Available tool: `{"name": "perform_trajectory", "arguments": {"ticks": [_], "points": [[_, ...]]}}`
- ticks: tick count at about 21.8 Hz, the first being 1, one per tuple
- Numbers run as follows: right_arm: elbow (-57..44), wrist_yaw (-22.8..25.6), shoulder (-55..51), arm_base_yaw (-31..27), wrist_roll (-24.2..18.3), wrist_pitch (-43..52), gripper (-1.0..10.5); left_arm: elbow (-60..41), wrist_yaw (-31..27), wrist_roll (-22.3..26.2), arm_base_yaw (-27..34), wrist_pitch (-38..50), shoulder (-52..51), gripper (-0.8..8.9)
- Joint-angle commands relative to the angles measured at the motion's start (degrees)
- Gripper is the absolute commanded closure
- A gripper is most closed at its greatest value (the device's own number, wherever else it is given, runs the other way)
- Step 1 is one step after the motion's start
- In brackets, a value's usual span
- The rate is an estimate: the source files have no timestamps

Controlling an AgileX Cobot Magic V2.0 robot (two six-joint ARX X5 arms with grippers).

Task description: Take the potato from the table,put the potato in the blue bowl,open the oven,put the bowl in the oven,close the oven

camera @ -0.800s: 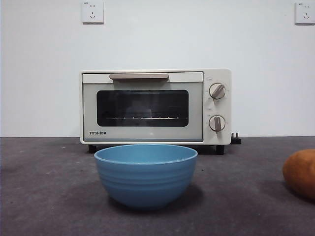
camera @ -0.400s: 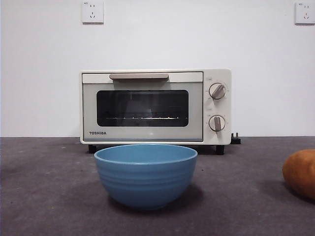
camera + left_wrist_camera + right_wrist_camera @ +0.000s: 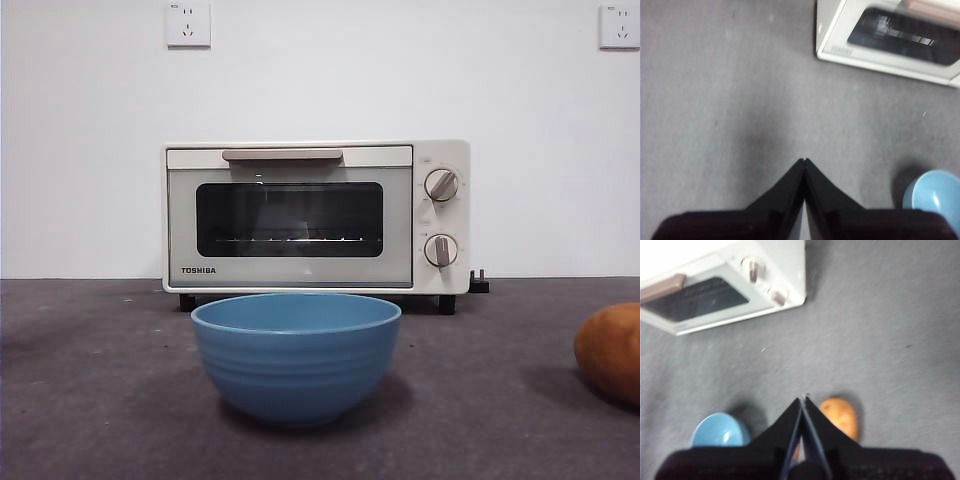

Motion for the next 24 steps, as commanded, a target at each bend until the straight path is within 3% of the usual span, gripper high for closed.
{"name": "perform_trajectory", "arguments": {"ticks": [1,4,9,14,17,19,24], "points": [[1.3,-5.7,5.9,0.3,-3.4,-0.2,9.5,0.4,1.5,1.1,-0.2,-3.7,3.8,8.18],[1.6,-5.9,13.4,3.9,-4.1,-1.4,9.5,0.4,6.0,4.3,-0.2,-8.1,8.6,8.18],[1.6,9.7,24.6,12.7,-5.0,-5.4,9.4,0.4,7.2,6.6,-1.6,-10.5,14.0,8.18],[1.6,14.2,31.0,17.8,-4.7,-6.1,9.2,0.4,7.2,6.7,-4.2,-10.3,16.0,8.18],[1.6,15.5,32.9,18.4,-4.3,-6.2,5.3,0.4,7.2,6.6,-5.8,-10.0,16.1,8.18],[1.6,15.7,33.7,18.4,-4.2,-5.6,3.8,0.4,7.1,6.6,-6.7,-10.0,16.1,8.18],[0.7,15.6,37.2,18.4,-4.0,-4.0,3.8,0.4,7.0,6.3,-8.0,-9.7,16.1,8.18]]}}
